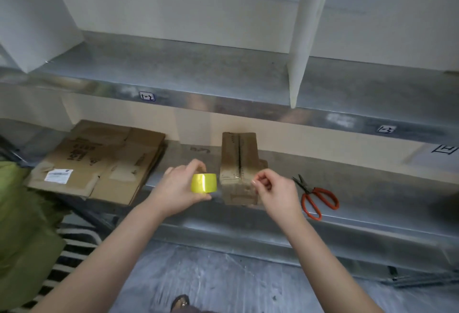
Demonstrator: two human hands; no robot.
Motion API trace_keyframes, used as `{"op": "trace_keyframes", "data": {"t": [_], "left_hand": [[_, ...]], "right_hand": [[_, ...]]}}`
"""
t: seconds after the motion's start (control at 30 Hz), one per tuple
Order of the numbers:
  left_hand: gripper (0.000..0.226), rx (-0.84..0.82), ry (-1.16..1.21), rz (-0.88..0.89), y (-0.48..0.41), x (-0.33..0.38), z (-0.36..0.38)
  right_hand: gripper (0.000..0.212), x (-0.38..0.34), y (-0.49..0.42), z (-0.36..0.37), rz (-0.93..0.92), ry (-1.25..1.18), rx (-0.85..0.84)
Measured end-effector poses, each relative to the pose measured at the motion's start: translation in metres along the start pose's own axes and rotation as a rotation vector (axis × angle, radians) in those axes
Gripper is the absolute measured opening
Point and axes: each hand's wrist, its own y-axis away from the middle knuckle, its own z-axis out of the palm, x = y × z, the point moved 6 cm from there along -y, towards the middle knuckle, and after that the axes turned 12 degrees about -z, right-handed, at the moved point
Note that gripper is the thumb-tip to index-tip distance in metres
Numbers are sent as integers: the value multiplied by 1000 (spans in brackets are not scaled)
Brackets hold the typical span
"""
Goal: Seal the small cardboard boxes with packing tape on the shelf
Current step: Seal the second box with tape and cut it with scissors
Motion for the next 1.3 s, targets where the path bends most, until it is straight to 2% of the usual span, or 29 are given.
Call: {"op": "trace_keyframes", "data": {"t": [0.07,0.17,0.33,0.47,0.53,0.6,0.73,0.9,1.13,1.3], "left_hand": [[54,-81,96,7,7,5,6],[47,-192,97,102,14,9,10],[42,-48,82,84,1,11,-5],[44,41,-127,34,-17,12,-11],[46,62,-259,6,-21,4,-11],[50,39,-218,-2,-23,-2,-8],[58,-36,-55,12,-22,-2,7],[63,-20,-114,-58,-37,-8,23],[64,-152,-115,-127,-55,-17,51],[88,-180,-10,-35,-51,-7,68]], "right_hand": [[13,10,-1,-2,35,16,-57],[11,19,-6,-5,59,-5,-63],[15,21,-6,-5,121,-97,-41],[17,16,1,-15,84,-69,69],[17,14,1,-18,42,-46,69],[17,19,-3,-16,50,-17,24],[18,50,-14,-14,177,-35,-83],[19,78,-21,-2,245,-25,-146],[6,100,-28,20,314,-82,-173],[6,117,-15,28,400,-192,-100]]}}
